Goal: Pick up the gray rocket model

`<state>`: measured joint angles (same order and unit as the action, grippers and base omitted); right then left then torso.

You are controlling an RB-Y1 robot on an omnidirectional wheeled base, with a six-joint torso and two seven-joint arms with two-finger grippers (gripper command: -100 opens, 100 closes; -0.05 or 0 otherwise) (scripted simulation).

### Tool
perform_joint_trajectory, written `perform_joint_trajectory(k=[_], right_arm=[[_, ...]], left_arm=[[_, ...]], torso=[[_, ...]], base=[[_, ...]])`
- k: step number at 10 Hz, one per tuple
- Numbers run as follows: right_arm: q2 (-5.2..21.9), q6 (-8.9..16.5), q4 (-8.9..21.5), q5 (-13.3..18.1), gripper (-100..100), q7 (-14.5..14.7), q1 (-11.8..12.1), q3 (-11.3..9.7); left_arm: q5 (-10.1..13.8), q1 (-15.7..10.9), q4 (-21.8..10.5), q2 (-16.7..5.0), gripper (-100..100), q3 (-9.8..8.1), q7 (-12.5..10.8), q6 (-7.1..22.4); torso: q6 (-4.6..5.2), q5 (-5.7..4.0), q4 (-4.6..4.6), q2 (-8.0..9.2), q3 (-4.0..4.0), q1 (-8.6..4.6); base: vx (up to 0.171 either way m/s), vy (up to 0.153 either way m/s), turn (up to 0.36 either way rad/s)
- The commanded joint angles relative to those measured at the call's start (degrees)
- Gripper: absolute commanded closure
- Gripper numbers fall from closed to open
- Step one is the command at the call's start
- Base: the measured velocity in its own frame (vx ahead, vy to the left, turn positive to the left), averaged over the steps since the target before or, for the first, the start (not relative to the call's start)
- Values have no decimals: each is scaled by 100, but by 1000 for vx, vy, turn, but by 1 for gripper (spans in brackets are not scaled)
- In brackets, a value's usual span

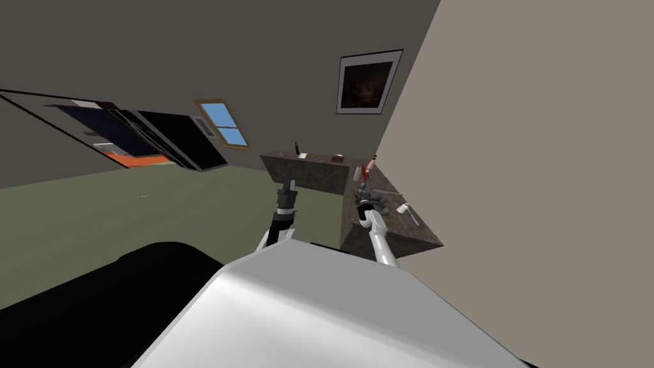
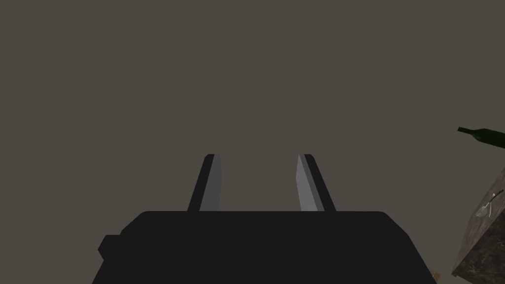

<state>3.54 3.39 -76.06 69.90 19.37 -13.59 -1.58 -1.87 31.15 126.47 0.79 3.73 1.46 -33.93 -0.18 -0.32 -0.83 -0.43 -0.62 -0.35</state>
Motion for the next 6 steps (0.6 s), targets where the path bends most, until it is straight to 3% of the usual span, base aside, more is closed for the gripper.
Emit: perform_joint_trajectory(k=[1, 2, 3, 6], right_arm=[[-24, 185, -160, 127, 100, -105, 134, -83], [-157, 388, -373, 398, 100, -251, 317, -156], [-157, 438, -405, 398, 100, -251, 317, -156], [-423, 892, -886, 908, 100, -542, 681, -302]], left_arm=[[0, 0, 0, 0, 0, 0, 0, 0], [0, 1, 0, 0, 0, 0, 0, 0], [0, 0, 0, 0, 0, 0, 0, 0], [0, 1, 0, 0, 0, 0, 0, 0]], torso=[[0, 0, 0, 0, 0, 0], [11, -1, -1, -2, -1, -3], [10, -4, -6, 2, -2, -9], [17, -6, -4, -3, -3, -10]], base=[[-18, -97, 127], [-21, -106, 153], [-19, -93, 113], [-16, -98, 181]])
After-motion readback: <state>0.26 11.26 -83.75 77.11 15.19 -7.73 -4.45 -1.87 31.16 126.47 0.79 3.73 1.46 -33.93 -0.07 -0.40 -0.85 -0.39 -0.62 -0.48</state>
